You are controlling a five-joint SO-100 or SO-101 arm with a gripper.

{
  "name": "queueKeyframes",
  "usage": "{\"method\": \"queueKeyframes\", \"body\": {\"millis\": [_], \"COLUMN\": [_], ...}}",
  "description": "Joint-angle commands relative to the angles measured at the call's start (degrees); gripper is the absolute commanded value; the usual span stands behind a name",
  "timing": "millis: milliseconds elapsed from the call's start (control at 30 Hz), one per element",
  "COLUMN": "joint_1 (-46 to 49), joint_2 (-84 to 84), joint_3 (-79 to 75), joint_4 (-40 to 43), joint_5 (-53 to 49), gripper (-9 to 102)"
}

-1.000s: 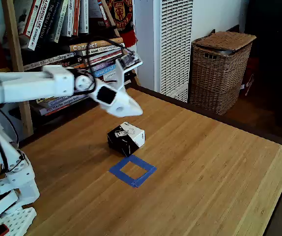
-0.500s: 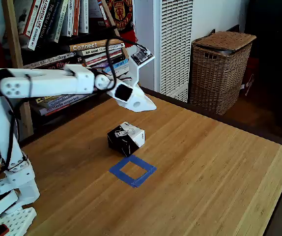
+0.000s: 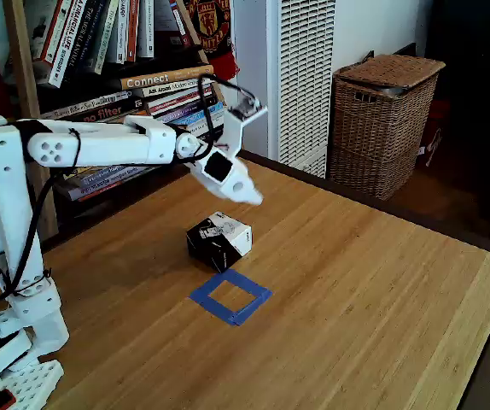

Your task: Push the box on top of the target

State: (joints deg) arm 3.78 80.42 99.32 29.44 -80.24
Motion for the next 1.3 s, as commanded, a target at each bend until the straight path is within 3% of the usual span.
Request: {"method": "queueKeyframes", "body": {"millis": [0, 500, 1267], "joint_1": [-0.62, -1.41, -3.34], "joint_2": [0.18, -6.68, -12.92], "joint_3": [-3.96, -15.73, -18.02], "joint_4": [4.57, 9.14, 17.40], "joint_5": [-0.97, -4.22, -9.05], "gripper": [0, 0, 0]}}
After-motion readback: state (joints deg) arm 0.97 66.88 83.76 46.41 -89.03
